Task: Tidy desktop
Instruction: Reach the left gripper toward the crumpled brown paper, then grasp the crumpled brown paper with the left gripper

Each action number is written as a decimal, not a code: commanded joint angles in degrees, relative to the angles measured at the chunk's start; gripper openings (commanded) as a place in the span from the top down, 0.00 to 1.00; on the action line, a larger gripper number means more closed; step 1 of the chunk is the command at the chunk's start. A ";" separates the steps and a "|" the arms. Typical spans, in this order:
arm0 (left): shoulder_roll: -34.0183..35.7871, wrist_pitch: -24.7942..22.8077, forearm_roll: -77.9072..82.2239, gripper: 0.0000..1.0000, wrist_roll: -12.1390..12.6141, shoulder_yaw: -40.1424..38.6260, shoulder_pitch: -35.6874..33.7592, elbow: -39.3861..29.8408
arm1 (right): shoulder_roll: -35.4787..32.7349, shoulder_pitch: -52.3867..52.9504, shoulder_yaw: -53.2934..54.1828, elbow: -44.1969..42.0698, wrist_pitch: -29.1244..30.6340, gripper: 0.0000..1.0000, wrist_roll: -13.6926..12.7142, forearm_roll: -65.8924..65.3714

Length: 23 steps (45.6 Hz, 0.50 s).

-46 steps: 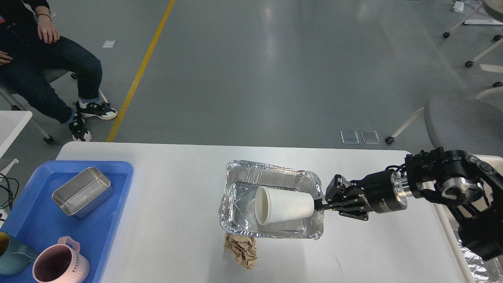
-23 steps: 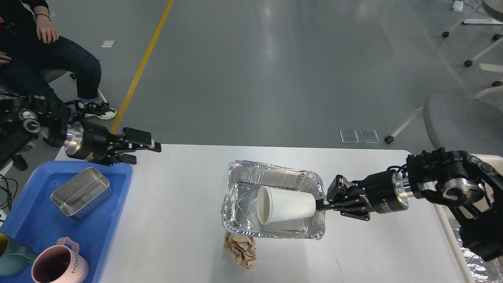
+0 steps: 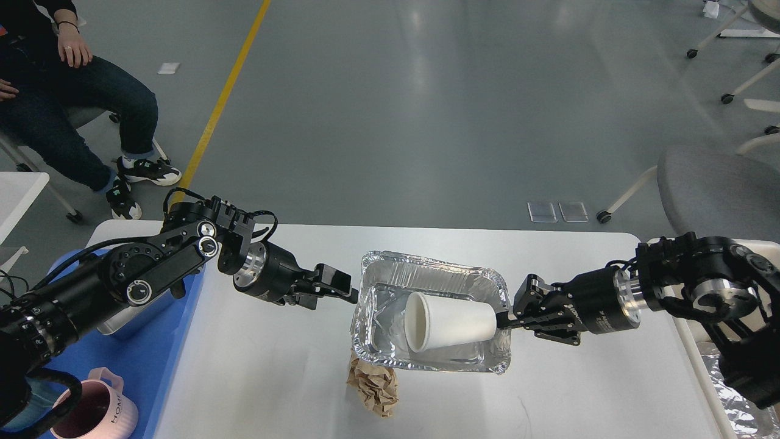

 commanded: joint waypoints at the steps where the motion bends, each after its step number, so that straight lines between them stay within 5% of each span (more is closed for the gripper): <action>1: -1.41 1.68 -0.09 0.03 0.41 2.32 0.43 0.46 | -0.10 -0.06 0.47 -0.07 0.00 1.00 0.04 -0.06; 23: -14.16 6.60 -0.09 0.03 0.33 3.11 2.54 9.96 | -1.50 -1.47 2.41 0.19 -0.08 1.00 0.04 -0.06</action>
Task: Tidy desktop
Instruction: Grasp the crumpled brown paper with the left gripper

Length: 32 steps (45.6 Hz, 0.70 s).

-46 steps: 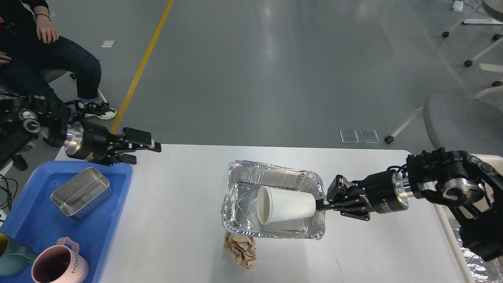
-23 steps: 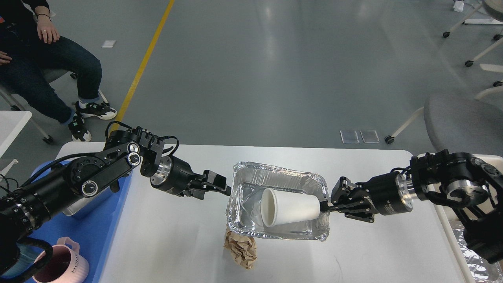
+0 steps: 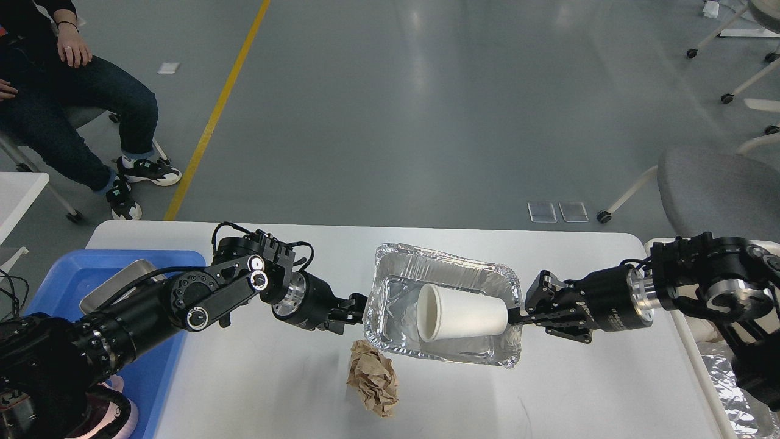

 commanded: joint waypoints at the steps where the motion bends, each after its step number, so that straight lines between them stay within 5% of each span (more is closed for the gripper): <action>1: -3.29 2.07 0.00 0.03 -0.05 0.00 0.97 1.63 | -0.35 -0.30 0.42 0.10 0.00 1.00 0.00 0.00; 32: -4.61 3.21 -0.09 0.03 -0.84 2.11 2.99 1.64 | -0.44 -0.83 0.60 0.10 0.09 1.00 0.00 0.00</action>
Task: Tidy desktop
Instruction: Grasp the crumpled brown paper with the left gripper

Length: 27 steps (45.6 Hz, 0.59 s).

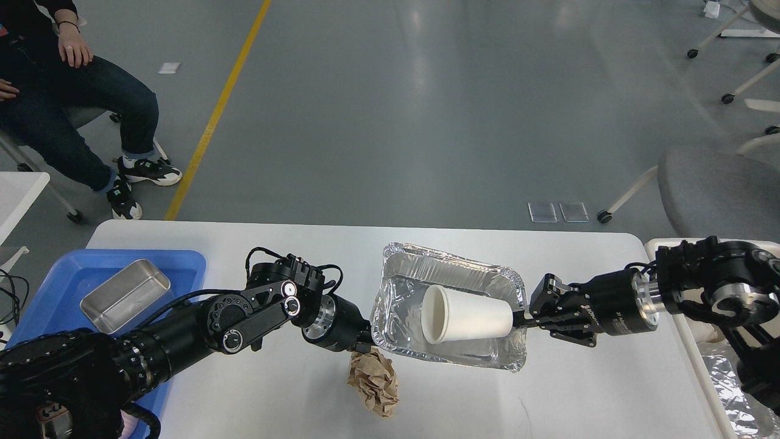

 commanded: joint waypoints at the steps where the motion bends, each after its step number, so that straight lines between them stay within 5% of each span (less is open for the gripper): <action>1: -0.16 0.06 0.00 0.03 -0.05 0.00 0.78 0.00 | -0.02 0.00 0.07 0.08 0.00 1.00 0.00 0.00; 21: 0.37 0.24 0.61 0.13 0.48 1.32 0.79 -0.79 | -0.19 -0.09 0.07 0.17 -0.08 1.00 0.00 -0.09; 27: 0.98 0.15 0.70 0.33 0.48 2.11 0.26 -1.41 | -0.19 -0.26 0.07 0.26 -0.08 1.00 0.00 -0.09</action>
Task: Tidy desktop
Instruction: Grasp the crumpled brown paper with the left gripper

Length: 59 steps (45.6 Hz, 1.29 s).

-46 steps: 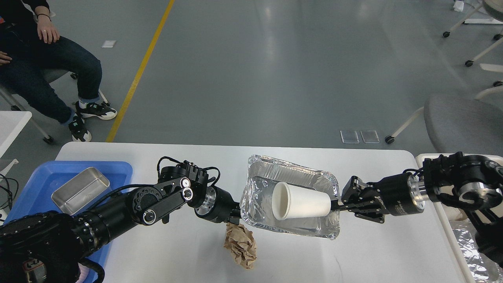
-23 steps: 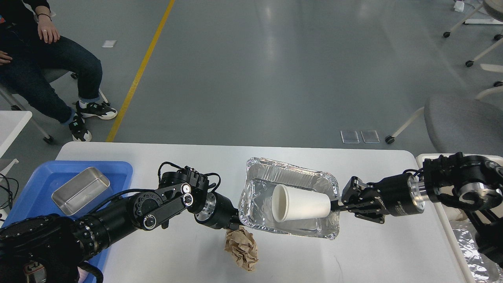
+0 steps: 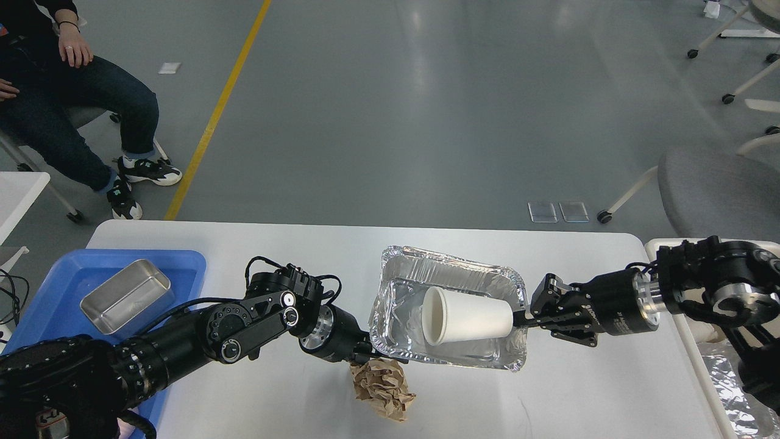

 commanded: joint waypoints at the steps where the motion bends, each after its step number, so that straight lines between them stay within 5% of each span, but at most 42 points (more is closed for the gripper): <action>1: 0.56 -0.17 0.05 0.36 -0.02 0.96 -0.56 -0.74 | -0.02 -0.04 0.00 -0.01 0.00 1.00 0.00 0.00; 14: 1.53 -0.43 0.14 0.61 0.16 2.72 -0.73 -1.27 | -0.02 -0.22 0.00 -0.01 0.00 1.00 0.00 0.00; 16: 1.09 0.70 0.49 0.72 0.33 2.81 -0.56 -1.09 | 0.07 -0.39 0.00 -0.01 0.00 1.00 0.00 0.00; 21: 1.44 1.67 1.02 0.74 -0.54 3.16 -0.38 -1.44 | 0.07 -0.39 0.00 -0.01 0.00 1.00 0.00 0.00; 31: 1.44 1.68 1.19 0.97 -0.54 4.04 -0.38 -1.44 | 0.16 -0.48 0.00 -0.01 0.00 1.00 0.00 -0.35; 47: 3.81 1.59 1.37 1.00 -0.28 4.13 -1.44 -2.49 | 0.34 -0.83 0.17 -0.01 0.00 1.00 0.00 -0.44; 59: 14.52 0.10 1.28 1.00 -0.89 3.96 -1.52 -9.34 | 0.34 -0.83 0.17 -0.01 -0.09 1.00 0.00 -0.61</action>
